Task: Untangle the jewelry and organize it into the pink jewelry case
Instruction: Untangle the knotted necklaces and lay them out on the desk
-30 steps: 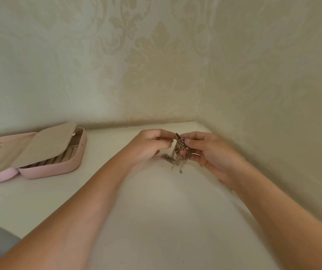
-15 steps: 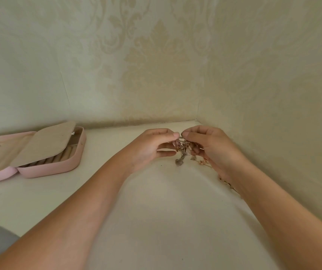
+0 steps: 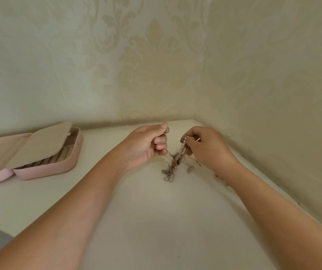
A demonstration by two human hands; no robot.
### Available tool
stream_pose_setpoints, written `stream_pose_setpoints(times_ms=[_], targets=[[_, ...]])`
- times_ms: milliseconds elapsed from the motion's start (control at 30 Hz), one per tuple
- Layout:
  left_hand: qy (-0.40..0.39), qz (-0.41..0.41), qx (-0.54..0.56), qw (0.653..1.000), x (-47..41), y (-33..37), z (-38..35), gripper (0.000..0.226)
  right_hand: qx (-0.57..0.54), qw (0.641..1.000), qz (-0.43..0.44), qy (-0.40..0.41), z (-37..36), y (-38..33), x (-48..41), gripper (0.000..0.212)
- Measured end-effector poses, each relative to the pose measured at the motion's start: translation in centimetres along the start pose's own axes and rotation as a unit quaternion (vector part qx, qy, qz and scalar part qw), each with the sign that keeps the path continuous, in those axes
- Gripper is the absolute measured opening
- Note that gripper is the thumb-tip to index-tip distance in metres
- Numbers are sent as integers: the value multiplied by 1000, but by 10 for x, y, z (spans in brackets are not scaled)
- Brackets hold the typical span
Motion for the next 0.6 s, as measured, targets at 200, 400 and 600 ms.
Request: stream_pose_setpoints(times_ms=[200,400,600], targets=[[-7,-27,-163,986,1,-7,3,11,-147,987,-35,-50,2,1,-2,19],[-15,-31,-203,979,-1,-15,-5,13,-166,986,28,17,7,-10,3,8],[-28,-46,-184,981,-3,-13,-7,17,-348,936,-42,-30,15,-11,-4,26]])
Point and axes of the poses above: each hand's wrist, its own x-axis away from the middle knuckle, its own z-axis out of the back of the hand, y = z × x, the point moved 1 cm from there along -x, towards the middle knuckle, and after that the axes turned 5 degrees about -z, right-handed, at the moved point
